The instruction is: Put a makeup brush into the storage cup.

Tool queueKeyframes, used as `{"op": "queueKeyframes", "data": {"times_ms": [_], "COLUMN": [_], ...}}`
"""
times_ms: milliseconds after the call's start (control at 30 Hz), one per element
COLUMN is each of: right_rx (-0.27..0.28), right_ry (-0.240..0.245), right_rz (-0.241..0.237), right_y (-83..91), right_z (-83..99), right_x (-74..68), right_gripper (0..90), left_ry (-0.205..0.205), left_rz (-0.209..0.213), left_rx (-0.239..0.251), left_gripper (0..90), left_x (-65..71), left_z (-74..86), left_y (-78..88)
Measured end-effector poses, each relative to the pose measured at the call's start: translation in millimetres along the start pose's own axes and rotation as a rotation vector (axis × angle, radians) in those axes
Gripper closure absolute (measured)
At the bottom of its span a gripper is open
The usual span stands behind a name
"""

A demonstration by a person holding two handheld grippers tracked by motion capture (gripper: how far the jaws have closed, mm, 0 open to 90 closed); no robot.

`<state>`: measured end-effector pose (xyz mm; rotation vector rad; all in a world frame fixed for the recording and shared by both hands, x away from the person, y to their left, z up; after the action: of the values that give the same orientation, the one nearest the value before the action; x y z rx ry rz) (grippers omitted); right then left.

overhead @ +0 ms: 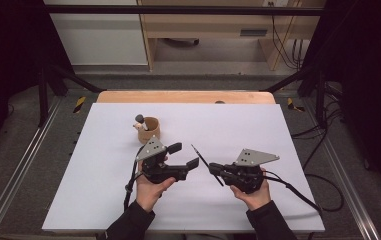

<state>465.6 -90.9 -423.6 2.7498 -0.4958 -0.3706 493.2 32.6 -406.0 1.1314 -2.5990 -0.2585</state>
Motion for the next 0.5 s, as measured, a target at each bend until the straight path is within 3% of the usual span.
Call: {"op": "queueKeyframes", "data": {"times_ms": [500], "right_rx": [0.019], "right_ry": [0.009], "right_rz": [0.003], "right_y": [-1.9], "right_z": [-0.9], "right_x": [-1.4], "right_gripper": [85.8], "left_ry": [0.050], "left_rz": [0.040], "left_rx": [0.017], "left_gripper": [23.6], "left_x": [10.3], "left_z": [2.4], "left_y": [-9.3]}}
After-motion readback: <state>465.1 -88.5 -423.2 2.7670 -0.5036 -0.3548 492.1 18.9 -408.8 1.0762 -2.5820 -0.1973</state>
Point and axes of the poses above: each handheld gripper's, and its own axes: y roughly backward along the jaws, z roughly out of its underside, x roughly to its right, the point moved 9 cm from there along -y, roughly forward along the jaws, and after that the axes turned 12 degrees about -z, right-handed, at the moved point
